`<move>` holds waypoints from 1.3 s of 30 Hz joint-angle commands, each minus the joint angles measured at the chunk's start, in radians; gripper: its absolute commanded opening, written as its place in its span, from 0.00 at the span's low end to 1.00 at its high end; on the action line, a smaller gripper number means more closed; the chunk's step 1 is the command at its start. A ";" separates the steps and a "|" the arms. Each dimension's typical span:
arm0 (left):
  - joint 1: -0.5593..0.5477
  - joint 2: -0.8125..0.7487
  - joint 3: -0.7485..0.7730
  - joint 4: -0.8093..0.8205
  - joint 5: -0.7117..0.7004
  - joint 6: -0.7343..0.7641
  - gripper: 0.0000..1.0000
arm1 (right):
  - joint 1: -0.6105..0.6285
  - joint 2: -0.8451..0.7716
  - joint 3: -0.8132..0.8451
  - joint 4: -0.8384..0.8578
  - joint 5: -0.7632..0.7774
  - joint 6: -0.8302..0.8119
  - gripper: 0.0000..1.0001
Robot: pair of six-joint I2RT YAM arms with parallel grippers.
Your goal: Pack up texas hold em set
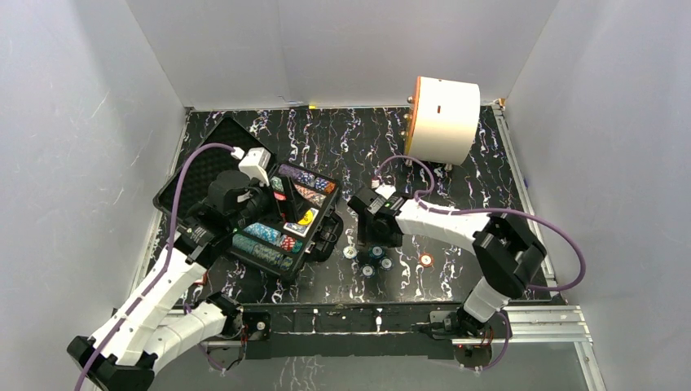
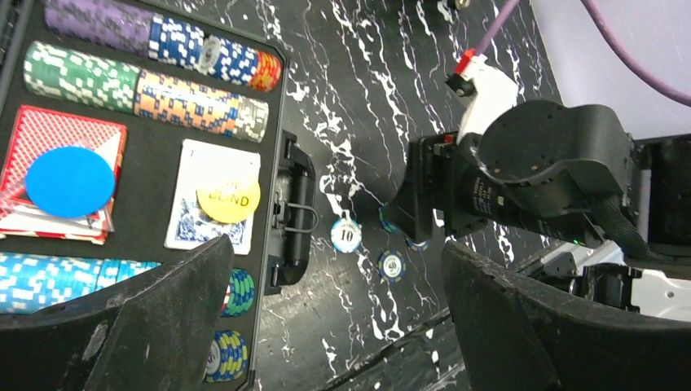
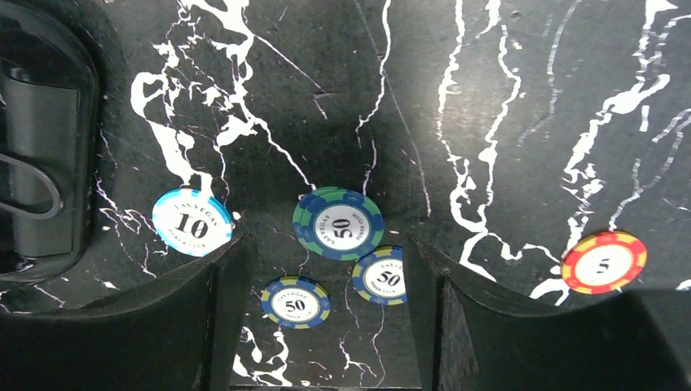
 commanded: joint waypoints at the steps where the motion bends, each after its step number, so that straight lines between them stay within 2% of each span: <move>1: 0.006 0.002 -0.006 0.028 0.053 -0.023 0.98 | 0.006 0.052 0.020 0.046 -0.046 -0.069 0.74; 5: 0.006 0.020 -0.002 0.053 0.026 -0.024 0.98 | 0.007 0.106 0.041 0.004 -0.031 -0.108 0.73; 9: 0.006 0.042 -0.003 0.092 0.001 -0.038 0.98 | 0.011 0.095 0.018 0.010 -0.002 -0.158 0.71; 12: 0.005 0.089 0.009 0.126 -0.036 -0.052 0.98 | 0.012 0.063 -0.047 0.105 -0.040 -0.282 0.71; 21: 0.006 0.132 0.036 0.140 -0.073 -0.085 0.98 | 0.010 0.063 -0.104 0.166 -0.171 -0.357 0.66; 26: 0.005 0.135 0.039 0.115 -0.077 -0.101 0.98 | 0.005 0.064 -0.126 0.184 -0.201 -0.381 0.58; 32: 0.005 0.148 0.039 0.106 -0.064 -0.123 0.98 | 0.004 0.104 -0.084 0.131 -0.098 -0.351 0.51; 36: 0.005 0.181 0.047 0.104 0.003 -0.132 0.98 | 0.003 0.110 -0.070 0.113 -0.063 -0.316 0.49; 39: 0.005 0.215 0.053 0.111 0.039 -0.128 0.98 | 0.003 0.095 -0.069 0.118 -0.057 -0.294 0.43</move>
